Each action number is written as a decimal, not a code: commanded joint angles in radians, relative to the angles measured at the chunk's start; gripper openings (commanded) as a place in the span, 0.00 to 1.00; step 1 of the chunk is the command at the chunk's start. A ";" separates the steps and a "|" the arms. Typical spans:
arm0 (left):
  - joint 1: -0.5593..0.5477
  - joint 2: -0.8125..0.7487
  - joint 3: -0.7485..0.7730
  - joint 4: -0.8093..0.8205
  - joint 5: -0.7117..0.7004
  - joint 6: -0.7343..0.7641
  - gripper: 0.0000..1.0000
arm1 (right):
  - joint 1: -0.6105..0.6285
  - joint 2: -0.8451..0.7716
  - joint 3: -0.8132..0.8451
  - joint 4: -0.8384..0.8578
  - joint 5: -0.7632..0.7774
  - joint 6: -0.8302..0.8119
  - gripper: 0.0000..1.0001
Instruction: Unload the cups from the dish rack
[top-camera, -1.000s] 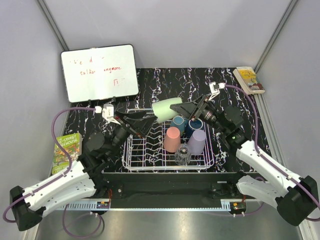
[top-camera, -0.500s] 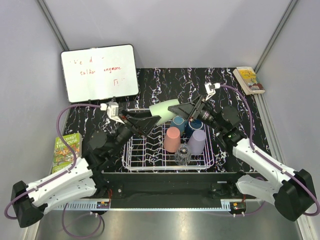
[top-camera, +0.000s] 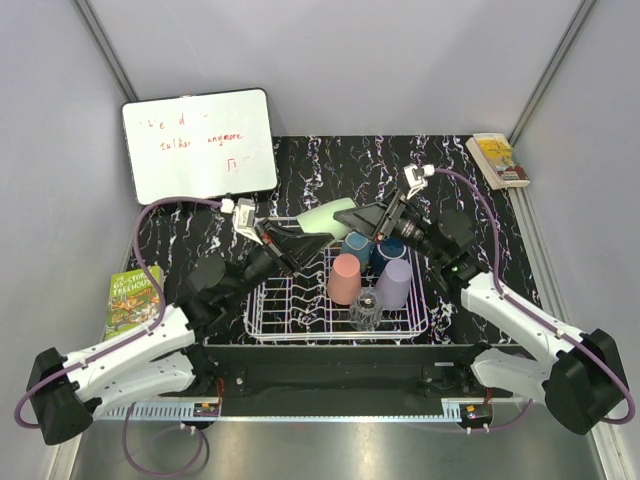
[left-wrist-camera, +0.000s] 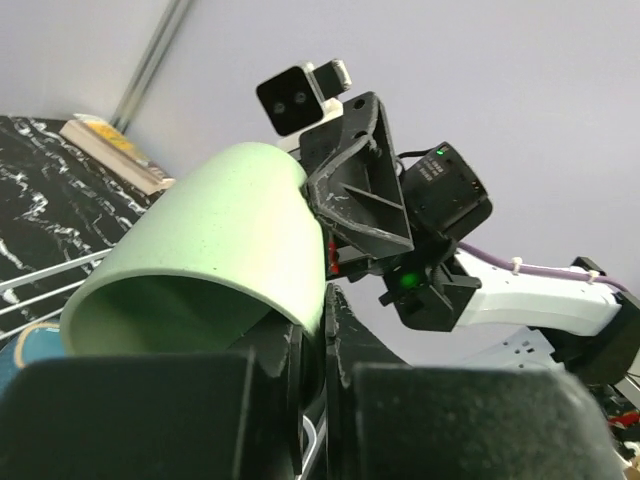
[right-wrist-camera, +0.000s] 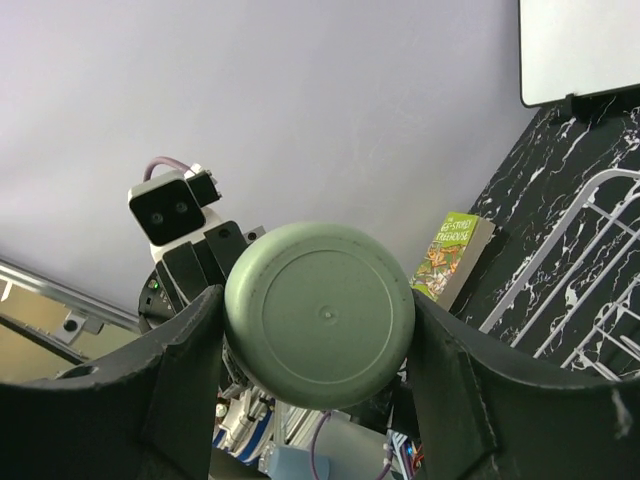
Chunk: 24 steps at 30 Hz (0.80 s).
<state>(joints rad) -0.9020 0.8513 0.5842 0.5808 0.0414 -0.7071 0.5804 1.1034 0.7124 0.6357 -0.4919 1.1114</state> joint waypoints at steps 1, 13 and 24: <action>0.005 0.015 0.066 -0.022 0.003 0.038 0.00 | -0.001 -0.031 0.021 -0.007 -0.027 -0.065 0.04; 0.008 0.080 0.423 -0.783 -0.395 0.234 0.00 | -0.001 -0.289 0.145 -0.600 0.372 -0.416 1.00; 0.230 0.651 1.105 -1.405 -0.422 0.278 0.00 | 0.001 -0.180 0.328 -1.039 0.719 -0.499 1.00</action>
<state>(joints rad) -0.7654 1.2682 1.4166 -0.5121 -0.3939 -0.4519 0.5816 0.8551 0.9981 -0.1955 0.0593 0.6556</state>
